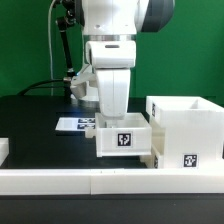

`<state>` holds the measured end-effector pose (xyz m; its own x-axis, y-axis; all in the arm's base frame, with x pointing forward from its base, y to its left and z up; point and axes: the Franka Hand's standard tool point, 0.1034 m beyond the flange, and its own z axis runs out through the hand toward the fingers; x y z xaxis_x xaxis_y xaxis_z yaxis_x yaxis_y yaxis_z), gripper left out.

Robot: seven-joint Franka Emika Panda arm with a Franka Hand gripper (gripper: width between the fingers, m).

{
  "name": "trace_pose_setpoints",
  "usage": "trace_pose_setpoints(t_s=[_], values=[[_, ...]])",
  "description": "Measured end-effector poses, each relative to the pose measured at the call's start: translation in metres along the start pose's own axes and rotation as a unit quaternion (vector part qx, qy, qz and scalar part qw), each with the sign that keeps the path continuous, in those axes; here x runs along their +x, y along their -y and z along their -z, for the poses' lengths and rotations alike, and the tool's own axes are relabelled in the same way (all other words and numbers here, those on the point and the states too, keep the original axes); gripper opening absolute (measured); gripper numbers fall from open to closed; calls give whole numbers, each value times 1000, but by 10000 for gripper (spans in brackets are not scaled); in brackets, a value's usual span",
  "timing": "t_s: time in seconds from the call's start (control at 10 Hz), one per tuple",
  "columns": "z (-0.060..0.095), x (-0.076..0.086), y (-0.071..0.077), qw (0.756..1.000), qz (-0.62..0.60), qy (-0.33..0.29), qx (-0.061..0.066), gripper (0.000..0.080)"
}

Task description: Assemble drawer

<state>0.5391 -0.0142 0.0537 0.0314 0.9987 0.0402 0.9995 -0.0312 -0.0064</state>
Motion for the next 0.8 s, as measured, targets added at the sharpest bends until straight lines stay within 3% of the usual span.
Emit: trace_pose_setpoints(t_s=[0.8], values=[[1, 19, -2, 1000, -12, -3, 0, 44]])
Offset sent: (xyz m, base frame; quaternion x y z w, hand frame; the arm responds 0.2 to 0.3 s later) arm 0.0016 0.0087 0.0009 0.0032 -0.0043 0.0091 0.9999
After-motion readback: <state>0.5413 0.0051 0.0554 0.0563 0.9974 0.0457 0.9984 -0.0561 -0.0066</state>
